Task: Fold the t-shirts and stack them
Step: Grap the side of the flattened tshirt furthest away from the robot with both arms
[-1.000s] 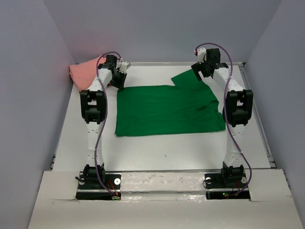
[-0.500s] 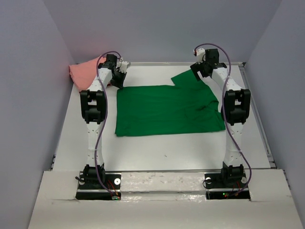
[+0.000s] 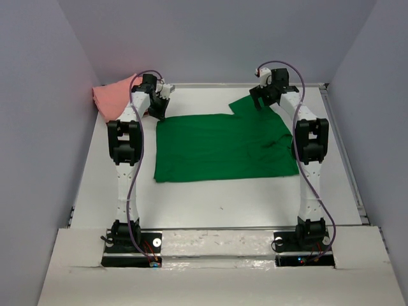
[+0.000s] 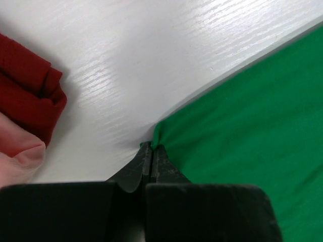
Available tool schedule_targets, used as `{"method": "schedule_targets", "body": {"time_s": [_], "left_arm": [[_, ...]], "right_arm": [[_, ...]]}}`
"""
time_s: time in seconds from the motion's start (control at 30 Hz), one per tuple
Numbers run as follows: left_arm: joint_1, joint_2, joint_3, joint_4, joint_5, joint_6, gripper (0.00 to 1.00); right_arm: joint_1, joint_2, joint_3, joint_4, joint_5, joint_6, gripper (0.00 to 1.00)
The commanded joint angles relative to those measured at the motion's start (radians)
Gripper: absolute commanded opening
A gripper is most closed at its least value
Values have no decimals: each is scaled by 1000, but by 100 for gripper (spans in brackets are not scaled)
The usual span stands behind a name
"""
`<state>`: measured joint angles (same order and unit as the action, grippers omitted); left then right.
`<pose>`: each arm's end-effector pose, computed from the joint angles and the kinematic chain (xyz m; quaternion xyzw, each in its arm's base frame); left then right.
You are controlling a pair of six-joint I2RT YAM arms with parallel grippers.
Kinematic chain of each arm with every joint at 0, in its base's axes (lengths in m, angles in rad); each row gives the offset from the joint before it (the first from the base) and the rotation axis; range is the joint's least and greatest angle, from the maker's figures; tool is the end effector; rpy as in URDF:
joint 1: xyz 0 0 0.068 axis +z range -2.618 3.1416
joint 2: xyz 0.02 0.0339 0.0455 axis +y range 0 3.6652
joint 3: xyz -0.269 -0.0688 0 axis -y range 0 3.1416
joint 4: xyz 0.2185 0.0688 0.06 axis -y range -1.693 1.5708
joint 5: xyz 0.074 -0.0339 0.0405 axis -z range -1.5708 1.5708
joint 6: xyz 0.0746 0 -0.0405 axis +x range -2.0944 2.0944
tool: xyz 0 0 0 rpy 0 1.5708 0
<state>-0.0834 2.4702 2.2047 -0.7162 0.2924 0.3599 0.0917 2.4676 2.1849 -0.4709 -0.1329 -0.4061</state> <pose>0.5343 -0.0662 0.1605 0.2494 0.9143 -0.0985 0.3037 0.5613 0.0615 0.1768 -0.2511 0.8809 -0.0019 0.4011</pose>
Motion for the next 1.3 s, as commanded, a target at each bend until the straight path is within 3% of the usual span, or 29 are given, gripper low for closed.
{"method": "schedule_targets", "body": {"time_s": [0.0, 1.27], "left_arm": [[-1, -80, -13, -19, 21, -10, 0], [-70, -67, 3, -29, 11, -16, 0]], "right_arm": [[-4, 19, 98, 26, -71, 10, 100], [-4, 260, 371, 100, -77, 3, 100]]}}
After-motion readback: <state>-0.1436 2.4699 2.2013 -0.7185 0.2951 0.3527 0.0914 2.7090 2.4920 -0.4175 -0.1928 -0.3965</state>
